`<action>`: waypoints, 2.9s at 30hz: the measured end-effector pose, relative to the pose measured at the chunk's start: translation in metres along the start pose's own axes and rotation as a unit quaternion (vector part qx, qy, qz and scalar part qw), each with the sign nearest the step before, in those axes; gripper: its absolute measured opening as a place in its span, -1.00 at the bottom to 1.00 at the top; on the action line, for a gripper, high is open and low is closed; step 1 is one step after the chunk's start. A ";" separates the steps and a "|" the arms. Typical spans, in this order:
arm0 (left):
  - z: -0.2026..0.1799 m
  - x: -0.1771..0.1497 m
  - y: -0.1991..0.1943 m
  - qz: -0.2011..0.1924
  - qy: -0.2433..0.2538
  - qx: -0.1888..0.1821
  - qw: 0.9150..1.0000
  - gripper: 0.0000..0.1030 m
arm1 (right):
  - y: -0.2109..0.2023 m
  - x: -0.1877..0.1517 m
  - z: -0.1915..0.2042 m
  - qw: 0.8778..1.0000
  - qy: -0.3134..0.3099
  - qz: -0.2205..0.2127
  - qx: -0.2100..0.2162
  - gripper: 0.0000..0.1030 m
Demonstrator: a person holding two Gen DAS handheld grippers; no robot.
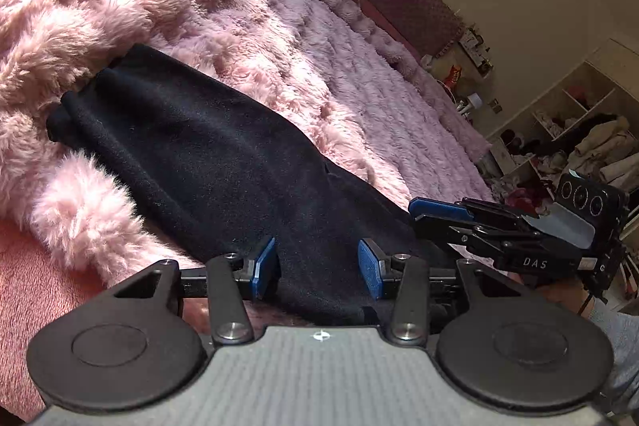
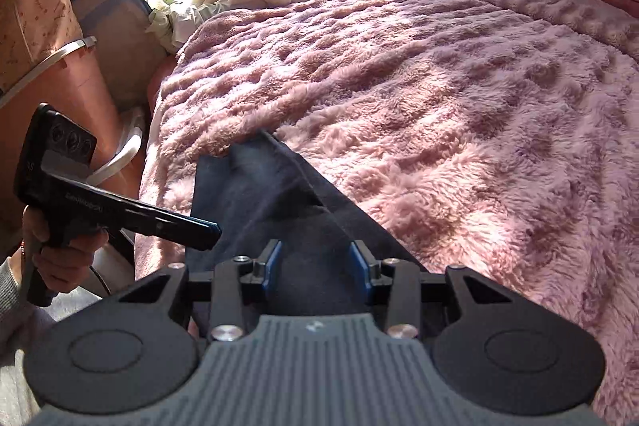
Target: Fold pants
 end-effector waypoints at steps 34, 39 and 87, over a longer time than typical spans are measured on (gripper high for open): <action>-0.076 -0.049 0.042 0.121 0.183 -0.081 0.972 -0.02 | 0.023 -0.003 -0.072 0.998 0.042 -0.028 0.024 -0.83; -0.084 -0.052 0.037 0.116 0.191 -0.089 0.971 -0.02 | -0.025 -0.012 -0.086 0.999 0.018 -0.016 0.034 -0.84; -0.095 -0.046 0.040 0.113 0.153 -0.147 0.971 -0.02 | -0.158 -0.091 -0.064 0.997 0.015 -0.038 -0.069 -0.08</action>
Point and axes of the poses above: each gripper's, at about its wrist camera, not at the fingertips, and y roughly the way its jaws point, z to its left, x to its top, the point moved 2 cm from there along y, roughly the way its jaws point, and after that the axes turned 6 degrees about -y, right-handed, at the moved point
